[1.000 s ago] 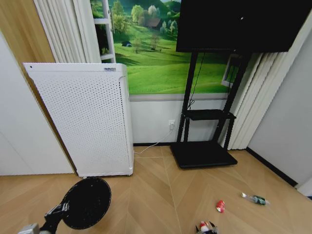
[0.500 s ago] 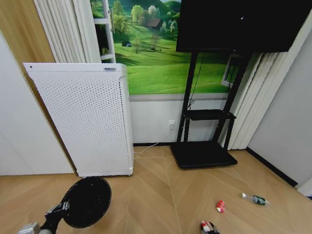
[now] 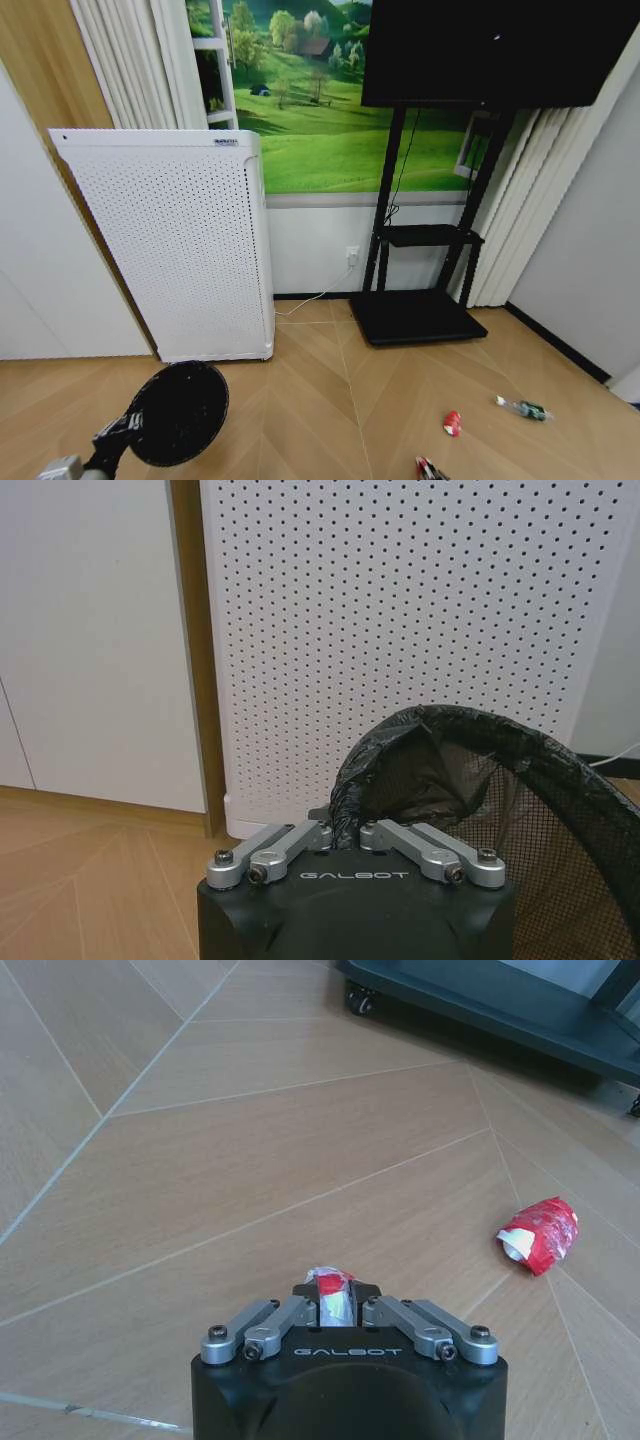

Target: Pick up the trash bin and place the garbage on the floor into it.

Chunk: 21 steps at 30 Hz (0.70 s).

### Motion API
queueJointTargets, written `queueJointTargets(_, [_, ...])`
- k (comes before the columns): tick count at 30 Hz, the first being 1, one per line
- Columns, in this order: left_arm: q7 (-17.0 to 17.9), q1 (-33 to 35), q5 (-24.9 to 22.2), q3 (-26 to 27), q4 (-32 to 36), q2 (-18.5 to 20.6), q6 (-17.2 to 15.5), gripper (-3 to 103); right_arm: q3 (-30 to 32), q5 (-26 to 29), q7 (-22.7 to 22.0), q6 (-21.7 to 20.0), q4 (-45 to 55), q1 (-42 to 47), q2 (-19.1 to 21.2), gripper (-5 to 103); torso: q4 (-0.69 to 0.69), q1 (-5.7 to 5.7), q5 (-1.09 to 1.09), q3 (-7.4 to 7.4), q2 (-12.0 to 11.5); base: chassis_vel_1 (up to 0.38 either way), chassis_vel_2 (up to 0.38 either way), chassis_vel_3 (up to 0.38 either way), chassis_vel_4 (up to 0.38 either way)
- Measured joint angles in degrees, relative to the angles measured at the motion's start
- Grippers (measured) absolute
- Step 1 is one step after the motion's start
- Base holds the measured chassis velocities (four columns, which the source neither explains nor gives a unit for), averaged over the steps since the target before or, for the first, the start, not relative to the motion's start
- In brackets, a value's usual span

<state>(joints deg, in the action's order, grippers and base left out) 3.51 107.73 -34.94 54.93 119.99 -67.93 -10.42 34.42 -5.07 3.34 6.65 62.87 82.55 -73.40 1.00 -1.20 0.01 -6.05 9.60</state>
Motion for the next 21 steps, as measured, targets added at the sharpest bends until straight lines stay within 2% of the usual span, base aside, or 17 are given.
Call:
queueJointTargets(5, [0.11,-0.43,-0.17,-0.48,-0.12,0.77,0.01,7,0.79,1.10,0.13,0.22,2.69,0.70,0.04,15,-0.01,0.00,0.00,0.00,0.00,0.000,0.000,0.000,0.000])
queueJointTargets(6, [0.11,-0.86,-0.46,-1.16,-0.21,1.59,-0.09,7,1.28,1.42,1.16,1.37,4.35,1.16,0.28,15,-0.01,0.00,0.00,0.00,0.00,0.000,0.000,0.000,0.000])
queueJointTargets(7, [0.11,-1.45,-0.76,-1.98,-0.51,2.49,-0.26,7,1.85,1.14,3.43,4.23,5.55,1.46,0.57,15,0.00,0.00,-0.01,0.00,0.00,0.000,0.000,0.000,0.000])
queueJointTargets(8, [0.11,-1.45,-0.76,-1.98,-0.51,2.49,-0.26,7,1.85,1.14,3.43,4.23,5.55,1.46,0.57,15,0.00,0.00,-0.01,0.00,0.00,0.000,0.000,0.000,0.000])
queueJointTargets(9, [0.11,-2.31,-0.97,-3.14,-1.08,3.47,-0.42,7,2.32,0.48,6.02,7.11,7.24,1.89,0.95,15,0.01,0.00,-0.01,0.00,0.00,0.000,0.000,0.000,0.000])
queueJointTargets(11, [0.12,-5.02,-1.37,-6.23,-2.80,5.42,-0.47,7,2.51,0.82,9.37,10.17,11.98,3.29,1.83,15,-0.01,0.00,-0.03,0.00,0.00,0.000,0.000,0.000,0.000])
queueJointTargets(12, [0.12,-5.02,-1.37,-6.23,-2.80,5.42,-0.47,7,2.51,0.82,9.37,10.17,11.98,3.29,1.83,15,-0.01,0.00,-0.03,0.00,0.00,0.000,0.000,0.000,0.000])
queueJointTargets(14, [0.64,-9.60,-2.26,-11.20,-5.65,7.95,0.16,7,1.95,3.13,10.84,11.47,17.19,4.43,2.37,15,0.00,0.00,-0.02,0.00,0.00,0.000,0.000,0.000,0.000])
queueJointTargets(15, [0.64,-9.60,-2.26,-11.20,-5.65,7.95,0.16,7,1.95,3.13,10.84,11.47,17.19,4.43,2.37,15,0.00,0.00,-0.02,0.00,0.00,0.000,0.000,0.000,0.000])
queueJointTargets(17, [1.06,-13.77,-3.00,-16.78,-8.53,10.88,1.75,7,-0.46,5.95,11.59,10.82,22.18,4.25,3.99,15,0.08,0.00,-0.02,0.00,0.00,0.000,0.000,0.000,0.000])
queueJointTargets(18, [1.06,-13.77,-3.00,-16.78,-8.53,10.88,1.75,7,-0.46,5.95,11.59,10.82,22.18,4.25,3.99,15,0.08,0.00,-0.02,0.00,0.00,0.000,0.000,0.000,0.000])
queueJointTargets(19, [1.13,-14.43,-3.25,-18.44,-9.34,11.59,2.62,7,-2.66,7.06,11.61,10.18,23.96,3.11,5.73,15,0.07,0.00,-0.01,-0.01,0.00,0.000,0.000,0.000,0.000])
queueJointTargets(20, [1.30,-15.05,-3.48,-20.55,-10.25,12.38,3.48,7,-4.85,7.66,11.67,9.90,25.57,1.39,7.63,15,-0.10,0.00,-0.01,-0.01,0.00,0.000,0.000,0.000,0.000])
queueJointTargets(21, [1.34,-16.17,-3.56,-22.77,-11.14,13.44,3.80,7,-5.78,7.92,11.81,9.87,26.87,0.56,8.49,15,-0.13,-0.01,-0.01,-0.01,0.00,0.000,0.000,0.000,0.000])
